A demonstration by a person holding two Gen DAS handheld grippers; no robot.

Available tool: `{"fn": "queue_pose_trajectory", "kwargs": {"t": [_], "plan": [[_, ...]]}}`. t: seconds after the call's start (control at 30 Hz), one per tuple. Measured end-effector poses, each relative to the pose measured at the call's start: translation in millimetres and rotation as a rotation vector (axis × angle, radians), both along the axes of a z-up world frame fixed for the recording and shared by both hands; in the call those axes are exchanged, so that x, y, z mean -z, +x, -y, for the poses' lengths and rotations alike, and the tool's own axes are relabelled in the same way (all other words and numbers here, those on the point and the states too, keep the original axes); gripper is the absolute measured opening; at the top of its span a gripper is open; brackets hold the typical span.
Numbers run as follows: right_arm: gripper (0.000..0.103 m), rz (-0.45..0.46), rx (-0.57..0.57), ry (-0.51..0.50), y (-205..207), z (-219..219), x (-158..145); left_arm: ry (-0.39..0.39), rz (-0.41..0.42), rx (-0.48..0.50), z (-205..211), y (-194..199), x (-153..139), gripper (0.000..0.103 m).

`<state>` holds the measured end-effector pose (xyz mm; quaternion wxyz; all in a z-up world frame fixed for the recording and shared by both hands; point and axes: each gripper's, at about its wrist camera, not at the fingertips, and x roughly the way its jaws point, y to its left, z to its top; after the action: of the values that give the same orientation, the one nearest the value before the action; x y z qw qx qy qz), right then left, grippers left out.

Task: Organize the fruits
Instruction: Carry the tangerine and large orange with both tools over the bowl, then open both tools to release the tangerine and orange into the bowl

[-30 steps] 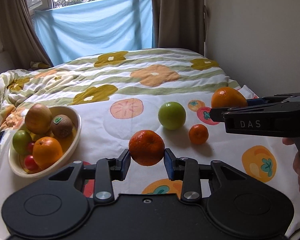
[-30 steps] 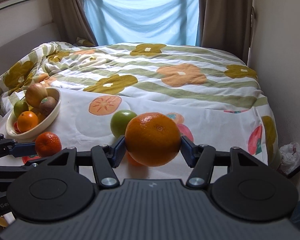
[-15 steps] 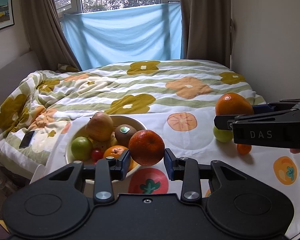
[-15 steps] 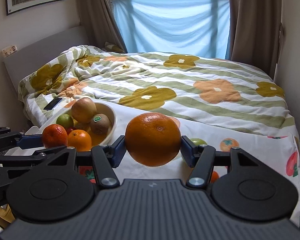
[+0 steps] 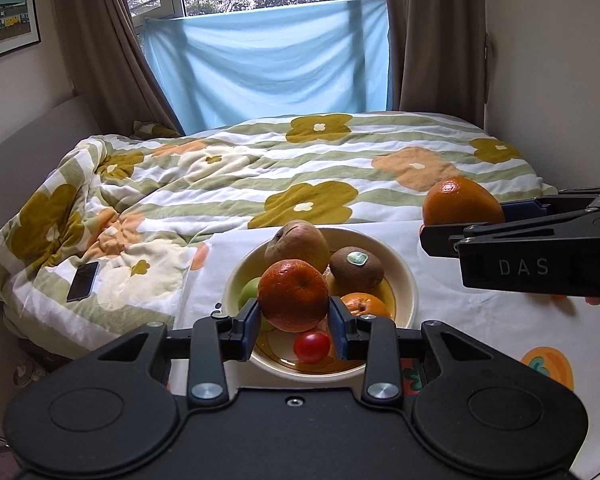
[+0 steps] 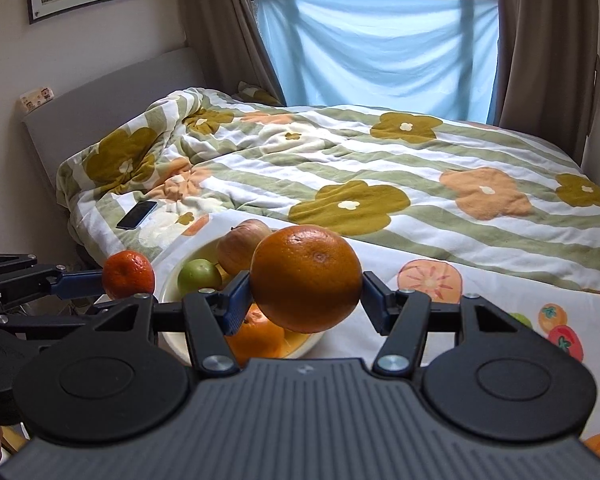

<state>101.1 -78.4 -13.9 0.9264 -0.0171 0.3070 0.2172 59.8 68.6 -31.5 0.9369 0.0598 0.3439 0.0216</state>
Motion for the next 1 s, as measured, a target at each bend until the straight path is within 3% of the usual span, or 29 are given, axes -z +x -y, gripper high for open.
{"fn": "queue_pose_trajectory", "kwargs": {"t": [0.33, 0.77, 0.8, 0.83, 0.87, 0.9, 1.0], "plan": [[0.073, -0.036, 0.033, -0.023, 15.7, -50.0, 21.7, 0.001, -0.076, 0.073, -38.7, 29.0, 36.3, 0.04], [0.073, -0.083, 0.103, -0.041, 25.0, -63.6, 43.4, -0.008, -0.168, 0.181, -43.6, 54.7, 69.0, 0.042], [0.073, -0.083, 0.106, -0.043, 25.7, -63.9, 44.2, -0.01, -0.167, 0.196, -43.8, 54.7, 69.7, 0.045], [0.073, -0.084, 0.11, -0.045, 26.4, -64.6, 44.9, -0.007, -0.155, 0.203, -44.3, 53.6, 68.9, 0.062], [0.073, -0.085, 0.112, -0.047, 27.1, -65.1, 45.1, 0.002, -0.136, 0.2, -44.6, 51.6, 67.0, 0.086], [0.073, -0.085, 0.114, -0.048, 27.4, -65.9, 45.1, 0.014, -0.116, 0.196, -45.0, 48.9, 64.7, 0.095], [0.073, -0.083, 0.109, -0.054, 28.7, -69.2, 44.0, 0.023, -0.078, 0.208, -47.8, 42.9, 56.2, 0.098]]}}
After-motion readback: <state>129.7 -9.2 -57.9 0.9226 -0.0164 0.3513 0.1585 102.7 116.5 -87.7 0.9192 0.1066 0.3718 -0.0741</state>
